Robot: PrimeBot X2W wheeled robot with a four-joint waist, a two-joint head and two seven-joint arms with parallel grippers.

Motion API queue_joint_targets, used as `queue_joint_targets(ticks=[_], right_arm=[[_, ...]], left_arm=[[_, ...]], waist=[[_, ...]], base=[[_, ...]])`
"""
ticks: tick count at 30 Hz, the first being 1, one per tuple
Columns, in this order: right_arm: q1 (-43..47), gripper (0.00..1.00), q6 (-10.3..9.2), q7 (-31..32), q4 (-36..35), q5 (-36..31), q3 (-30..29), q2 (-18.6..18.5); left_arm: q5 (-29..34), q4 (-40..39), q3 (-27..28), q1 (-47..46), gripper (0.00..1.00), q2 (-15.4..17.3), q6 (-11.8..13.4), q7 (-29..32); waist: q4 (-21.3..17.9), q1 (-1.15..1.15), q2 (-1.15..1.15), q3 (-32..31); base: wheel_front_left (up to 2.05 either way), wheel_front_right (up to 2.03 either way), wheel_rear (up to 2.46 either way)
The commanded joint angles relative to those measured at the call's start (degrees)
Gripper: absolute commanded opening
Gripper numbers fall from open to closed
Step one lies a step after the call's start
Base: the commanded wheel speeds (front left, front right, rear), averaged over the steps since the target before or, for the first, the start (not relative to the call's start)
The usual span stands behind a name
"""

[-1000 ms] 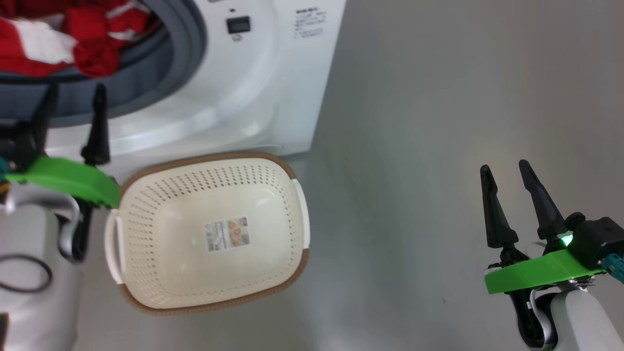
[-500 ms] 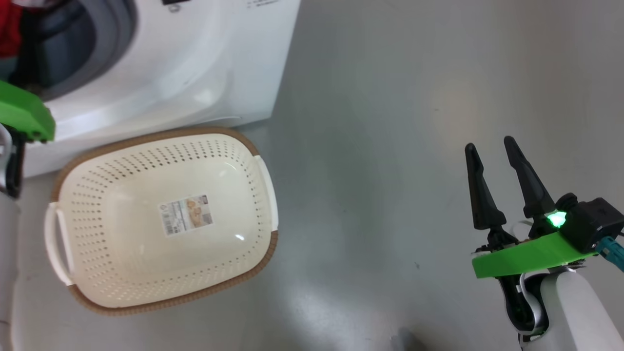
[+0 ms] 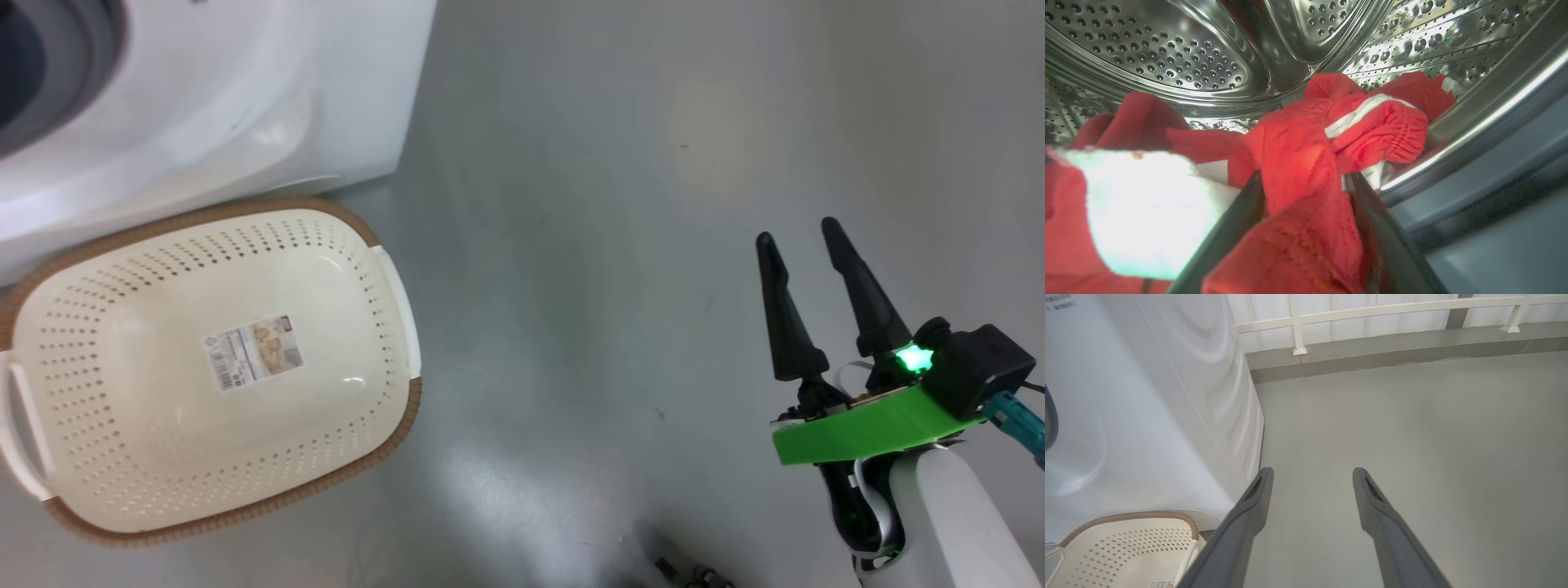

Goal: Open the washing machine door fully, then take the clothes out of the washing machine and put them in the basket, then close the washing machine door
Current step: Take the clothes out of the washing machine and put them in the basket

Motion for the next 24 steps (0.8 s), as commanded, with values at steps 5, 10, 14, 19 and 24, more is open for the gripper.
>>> queue_joint_targets(ticks=[5, 10, 14, 19, 24], right_arm=[[-0.62, 1.00, 0.28, -0.37, -1.38, 1.45, 2.62, -0.28], [-0.89, 1.00, 0.28, -0.37, -1.35, 1.98, 3.05, -0.28], [-0.86, 1.00, 0.28, -0.37, -1.25, 1.86, 2.61, -0.28], [-0.92, 1.00, 0.28, -0.37, -1.18, 1.40, 1.80, -0.28], [-0.87, 1.00, 0.28, -0.37, -0.92, 0.90, 1.25, -0.28]], left_arm=[[0.71, 1.56, 0.29, -2.66, 1.00, 4.32, 0.88, -0.28], [0.56, 3.97, -0.10, -3.78, 0.22, 4.47, 1.14, -0.28], [0.14, 4.57, -0.27, -3.95, 0.00, 3.77, 1.18, -0.28], [-1.67, 2.87, 0.67, -2.64, 0.00, 1.83, 0.79, -0.28], [-3.19, -0.24, 1.77, 0.43, 0.00, 0.22, 0.49, -0.28]], waist=[[-1.18, 0.00, 0.00, 0.82], [-1.47, 0.00, 0.00, 0.64], [-1.10, 0.00, 0.00, 0.19], [0.20, 0.00, 0.00, -0.80], [1.48, 0.00, 0.00, -2.13]], base=[[0.00, 0.00, 0.00], [0.00, 0.00, 0.00], [0.00, 0.00, 0.00], [0.00, 0.00, 0.00], [0.00, 0.00, 0.00]])
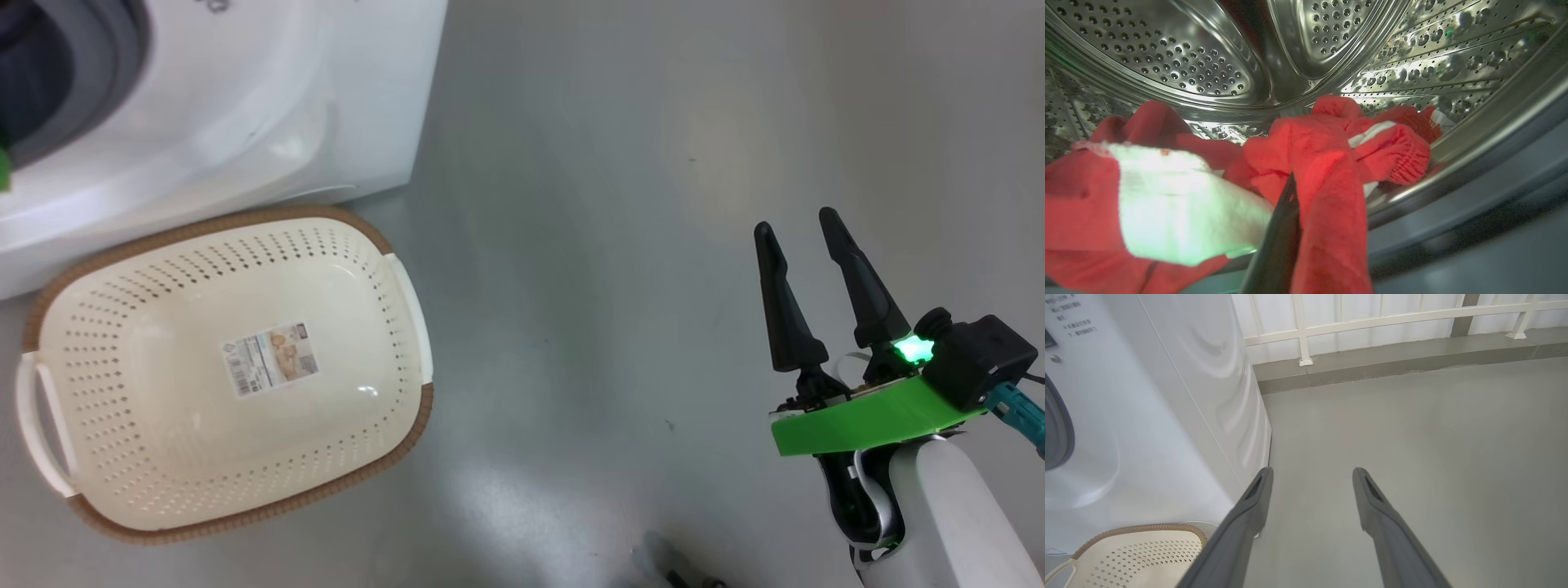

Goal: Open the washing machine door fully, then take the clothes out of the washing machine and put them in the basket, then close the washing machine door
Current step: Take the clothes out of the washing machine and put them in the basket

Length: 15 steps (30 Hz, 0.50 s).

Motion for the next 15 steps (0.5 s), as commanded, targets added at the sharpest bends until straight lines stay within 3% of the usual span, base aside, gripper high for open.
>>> queue_joint_targets(ticks=[1, 15], right_arm=[[0.35, 1.00, 0.28, -0.37, -1.01, -0.25, 0.52, -0.41], [3.31, 1.00, 0.28, -0.37, -0.01, -2.67, -1.64, -0.41]], left_arm=[[-1.07, -2.39, 1.38, 2.72, 0.00, 2.10, -0.16, -0.28], [-5.88, -21.44, 8.47, 19.13, 0.00, -5.00, -2.14, -0.28]], waist=[[1.16, 0.00, 0.00, -1.35], [6.41, 0.00, 0.00, -8.01]], base=[[0.00, 0.00, 0.00], [0.00, 0.00, 0.00]])
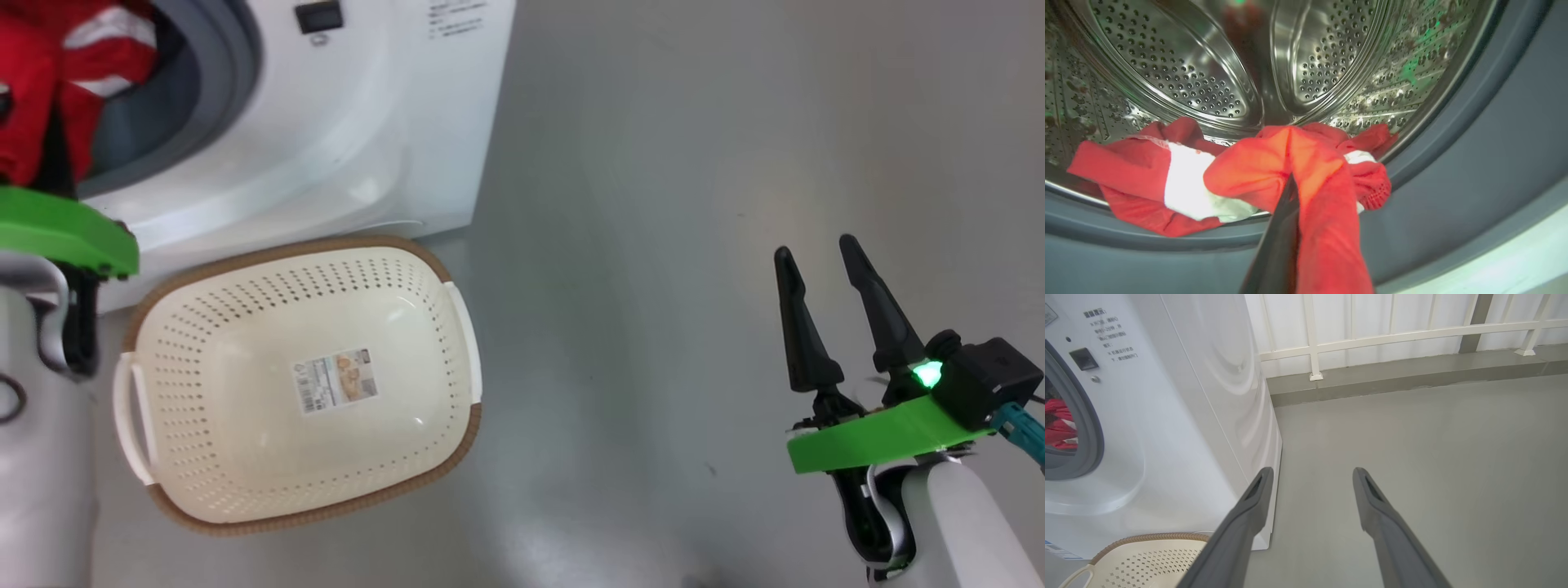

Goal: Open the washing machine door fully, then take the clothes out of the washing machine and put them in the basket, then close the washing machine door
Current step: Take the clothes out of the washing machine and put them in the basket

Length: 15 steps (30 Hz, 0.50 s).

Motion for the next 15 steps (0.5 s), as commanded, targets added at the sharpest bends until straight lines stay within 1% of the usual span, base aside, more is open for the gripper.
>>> queue_joint_targets(ticks=[1, 4, 7, 8, 15], right_arm=[[1.64, 1.00, 0.28, -0.37, -0.97, -0.68, 0.49, -0.40], [2.31, 1.00, 0.28, -0.37, -0.74, -1.21, -0.01, -0.40], [2.92, 1.00, 0.28, -0.37, -0.62, -1.59, -0.46, -0.40], [3.27, 1.00, 0.28, -0.37, -0.55, -1.76, -0.65, -0.40], [4.25, 1.00, 0.28, -0.37, -0.52, -2.05, -0.96, -0.40]], left_arm=[[-0.55, -3.65, 2.36, 2.53, 0.00, 1.62, -0.47, -0.28], [-1.10, -8.09, 4.17, 5.99, 0.00, -0.19, -0.61, -0.28], [-1.83, -12.85, 4.80, 9.40, 0.00, -1.99, -0.66, -0.28], [-2.37, -16.10, 4.84, 11.82, 0.00, -2.97, -0.67, -0.28], [-3.73, -27.24, 5.71, 19.75, 0.00, -5.35, -0.68, -0.28]], waist=[[2.29, 0.00, 0.00, -2.34], [3.40, 0.00, 0.00, -3.60], [4.34, 0.00, 0.00, -4.73], [4.89, 0.00, 0.00, -5.38], [5.98, 0.00, 0.00, -6.83]], base=[[0.00, 0.00, 0.00], [0.00, 0.00, 0.00], [0.00, 0.00, 0.00], [0.00, 0.00, 0.00], [0.00, 0.00, 0.00]])
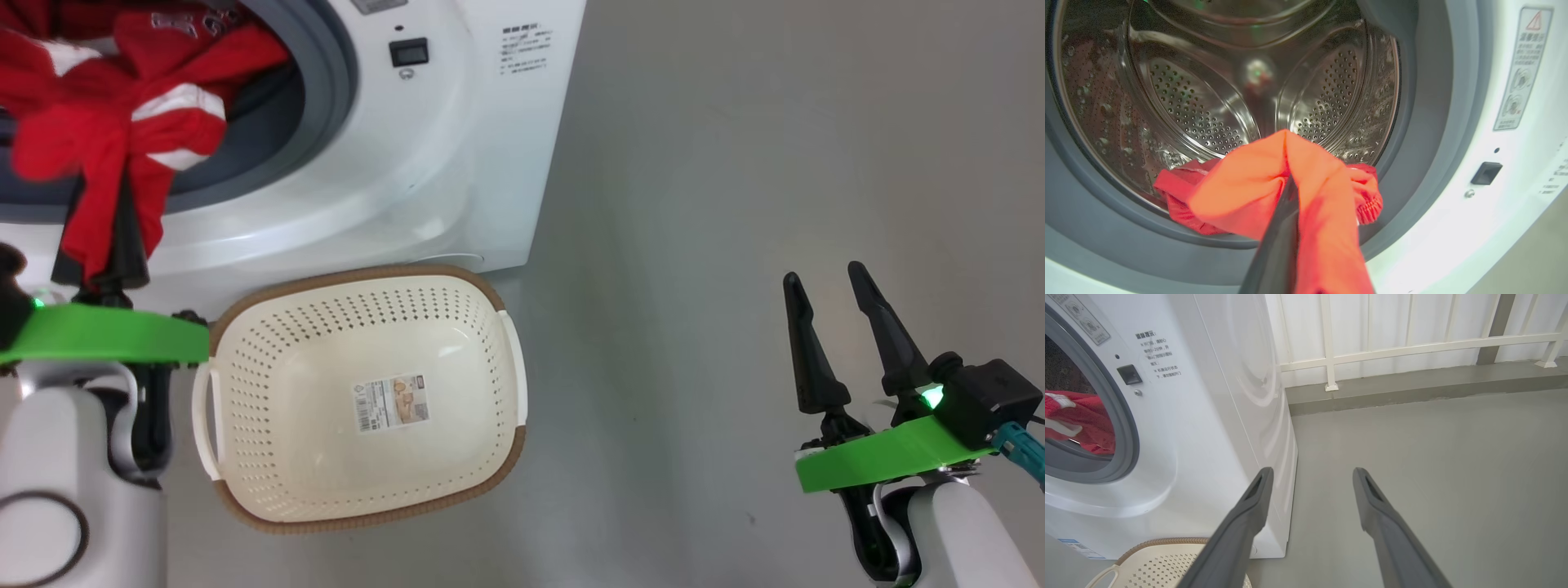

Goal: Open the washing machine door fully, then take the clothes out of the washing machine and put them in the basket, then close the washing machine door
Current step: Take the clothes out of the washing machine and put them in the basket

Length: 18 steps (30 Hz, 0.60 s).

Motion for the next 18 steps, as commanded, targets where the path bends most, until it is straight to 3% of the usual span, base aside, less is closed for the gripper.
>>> queue_joint_targets(ticks=[1, 11, 18], right_arm=[[1.14, 1.00, 0.28, -0.37, -1.26, -0.46, 0.72, -0.39], [1.47, 1.00, 0.28, -0.37, -1.45, -0.26, 0.11, -0.39], [1.35, 1.00, 0.28, -0.37, -1.36, -0.08, 0.09, -0.39]], left_arm=[[-0.40, -4.00, 2.13, 2.01, 0.00, 1.42, -0.32, -0.29], [-0.74, -18.59, 4.04, 8.50, 0.00, -0.22, -0.32, -0.29], [-0.09, -19.93, 3.58, 10.22, 0.00, -0.54, -0.33, -0.29]], waist=[[0.70, 0.00, 0.00, -0.64], [1.13, 0.00, 0.00, -0.79], [1.16, 0.00, 0.00, -0.62]], base=[[0.00, 0.00, 0.00], [0.00, 0.00, 0.00], [0.00, 0.00, 0.00]])
